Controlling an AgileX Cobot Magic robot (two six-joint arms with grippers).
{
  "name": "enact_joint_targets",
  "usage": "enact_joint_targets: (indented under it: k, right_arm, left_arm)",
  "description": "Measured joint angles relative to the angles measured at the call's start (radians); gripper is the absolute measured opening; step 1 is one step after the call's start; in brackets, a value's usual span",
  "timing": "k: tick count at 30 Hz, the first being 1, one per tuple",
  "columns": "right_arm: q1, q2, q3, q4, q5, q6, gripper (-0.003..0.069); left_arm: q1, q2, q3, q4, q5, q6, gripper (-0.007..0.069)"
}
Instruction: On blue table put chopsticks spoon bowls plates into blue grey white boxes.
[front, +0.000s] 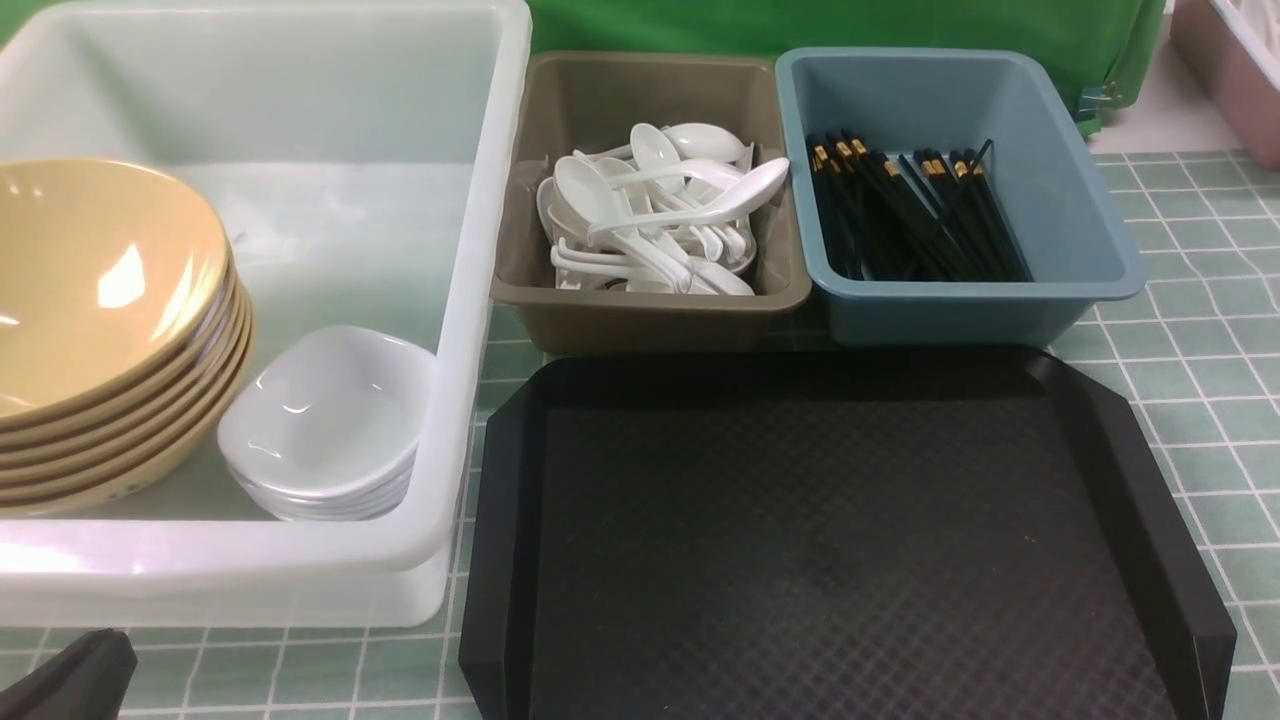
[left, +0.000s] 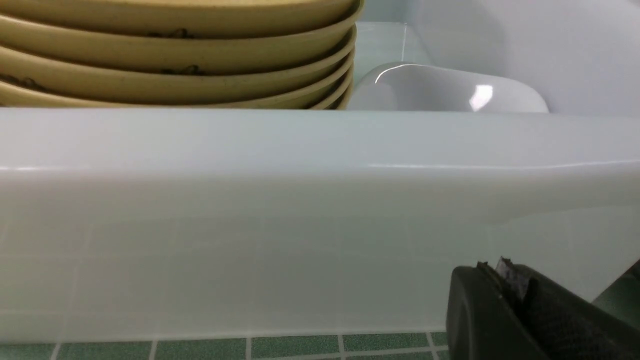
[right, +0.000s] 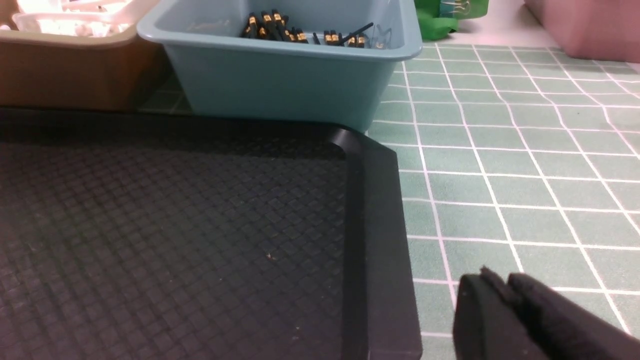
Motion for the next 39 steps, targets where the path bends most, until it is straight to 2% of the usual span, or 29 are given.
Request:
enact_joint_targets:
  k: [39]
  right_arm:
    - [0.000, 0.000, 0.000, 0.000, 0.000, 0.000, 0.0136]
  left_arm:
    - [0.000, 0.000, 0.000, 0.003, 0.000, 0.000, 0.0005]
